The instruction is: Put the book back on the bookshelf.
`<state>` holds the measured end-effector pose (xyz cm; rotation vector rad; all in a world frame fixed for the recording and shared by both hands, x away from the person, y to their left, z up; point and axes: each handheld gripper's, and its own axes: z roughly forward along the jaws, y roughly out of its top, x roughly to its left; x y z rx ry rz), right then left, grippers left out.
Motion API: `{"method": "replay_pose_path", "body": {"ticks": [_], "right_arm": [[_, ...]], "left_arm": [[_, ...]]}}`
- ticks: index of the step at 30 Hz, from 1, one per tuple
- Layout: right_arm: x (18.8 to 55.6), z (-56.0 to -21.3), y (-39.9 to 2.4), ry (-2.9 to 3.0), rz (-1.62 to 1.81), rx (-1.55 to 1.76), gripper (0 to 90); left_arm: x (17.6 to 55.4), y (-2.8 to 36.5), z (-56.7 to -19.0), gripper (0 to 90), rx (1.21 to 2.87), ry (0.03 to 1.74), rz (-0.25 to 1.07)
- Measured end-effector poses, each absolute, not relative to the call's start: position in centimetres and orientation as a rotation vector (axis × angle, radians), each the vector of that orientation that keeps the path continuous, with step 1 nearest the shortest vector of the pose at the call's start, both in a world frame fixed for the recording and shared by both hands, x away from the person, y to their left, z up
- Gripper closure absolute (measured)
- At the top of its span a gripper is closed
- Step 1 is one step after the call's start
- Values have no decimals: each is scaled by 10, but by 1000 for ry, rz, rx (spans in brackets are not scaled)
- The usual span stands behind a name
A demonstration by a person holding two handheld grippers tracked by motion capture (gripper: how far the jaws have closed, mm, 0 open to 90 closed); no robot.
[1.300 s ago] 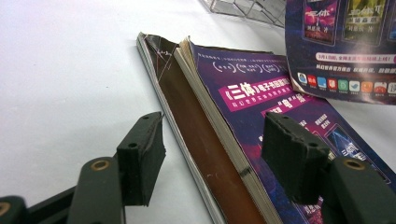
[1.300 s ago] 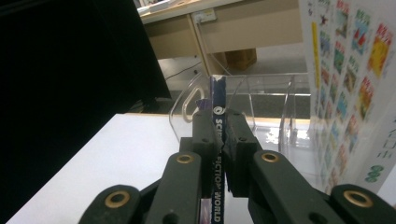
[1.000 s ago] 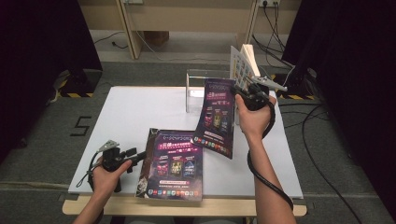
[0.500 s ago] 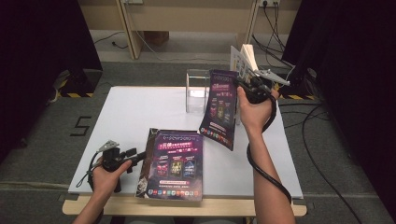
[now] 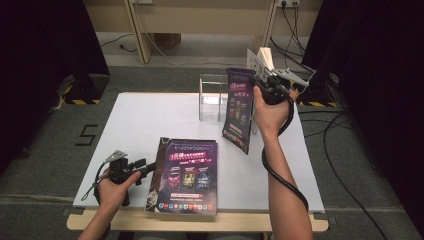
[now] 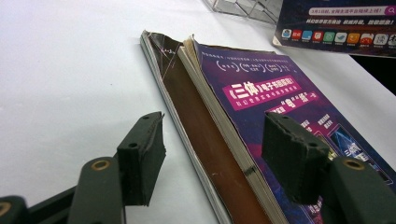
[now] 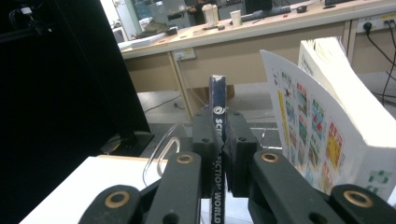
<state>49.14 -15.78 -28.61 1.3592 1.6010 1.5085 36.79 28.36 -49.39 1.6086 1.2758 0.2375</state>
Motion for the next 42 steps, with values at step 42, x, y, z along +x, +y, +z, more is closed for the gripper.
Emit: {"method": "replay_pose_path", "body": {"ticks": [42], "right_arm": [[554,-269,-144,1456,1497,1338,847]], "left_arm": [[368,285,-499,384,1616,1282,237]]}}
